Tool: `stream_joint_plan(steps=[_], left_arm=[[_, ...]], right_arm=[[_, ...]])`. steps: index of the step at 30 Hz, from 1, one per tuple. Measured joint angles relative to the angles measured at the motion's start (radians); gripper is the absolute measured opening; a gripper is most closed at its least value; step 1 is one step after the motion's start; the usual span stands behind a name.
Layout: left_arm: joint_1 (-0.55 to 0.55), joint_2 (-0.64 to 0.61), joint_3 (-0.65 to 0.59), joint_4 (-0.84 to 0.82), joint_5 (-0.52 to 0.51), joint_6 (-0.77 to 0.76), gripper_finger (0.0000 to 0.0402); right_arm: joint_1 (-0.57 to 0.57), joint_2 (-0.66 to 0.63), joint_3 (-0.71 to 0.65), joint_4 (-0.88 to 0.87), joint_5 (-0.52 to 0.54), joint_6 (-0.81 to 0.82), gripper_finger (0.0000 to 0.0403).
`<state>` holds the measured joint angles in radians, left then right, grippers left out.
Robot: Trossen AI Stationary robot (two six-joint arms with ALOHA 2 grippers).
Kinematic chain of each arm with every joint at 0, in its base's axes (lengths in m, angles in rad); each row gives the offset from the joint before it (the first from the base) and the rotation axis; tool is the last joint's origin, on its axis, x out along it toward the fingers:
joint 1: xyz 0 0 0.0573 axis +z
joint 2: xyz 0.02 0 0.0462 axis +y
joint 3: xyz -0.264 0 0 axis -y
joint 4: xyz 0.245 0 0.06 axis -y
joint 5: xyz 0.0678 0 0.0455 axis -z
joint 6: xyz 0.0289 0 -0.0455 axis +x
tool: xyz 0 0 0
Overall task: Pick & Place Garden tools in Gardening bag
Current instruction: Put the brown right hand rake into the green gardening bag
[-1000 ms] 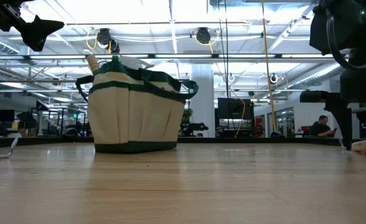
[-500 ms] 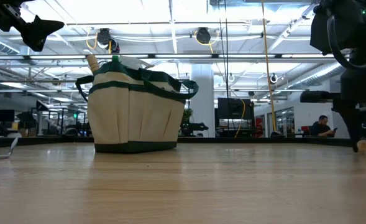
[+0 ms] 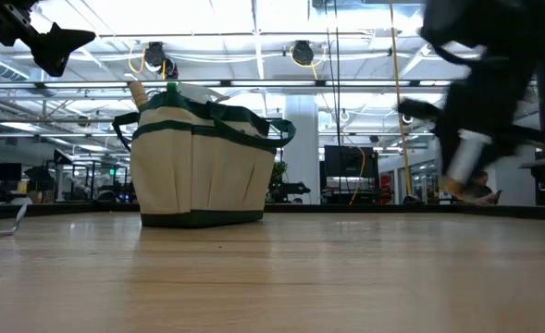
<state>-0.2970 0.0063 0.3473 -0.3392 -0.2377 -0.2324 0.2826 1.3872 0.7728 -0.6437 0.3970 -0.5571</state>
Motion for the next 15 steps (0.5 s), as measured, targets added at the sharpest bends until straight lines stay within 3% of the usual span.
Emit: stream_joint_plan(steps=[9, 15], left_arm=[[0.0, 0.0, 0.0, 0.001, 0.001, -0.058, 0.0324], [0.0, 0.0, 0.0, 0.0, 0.001, -0.057, 0.0324]], right_arm=[[-0.143, -0.001, 0.147, 0.177, 0.111, -0.116, 0.0066], [-0.223, -0.002, 0.257, 0.37, 0.102, 0.006, 0.0063]])
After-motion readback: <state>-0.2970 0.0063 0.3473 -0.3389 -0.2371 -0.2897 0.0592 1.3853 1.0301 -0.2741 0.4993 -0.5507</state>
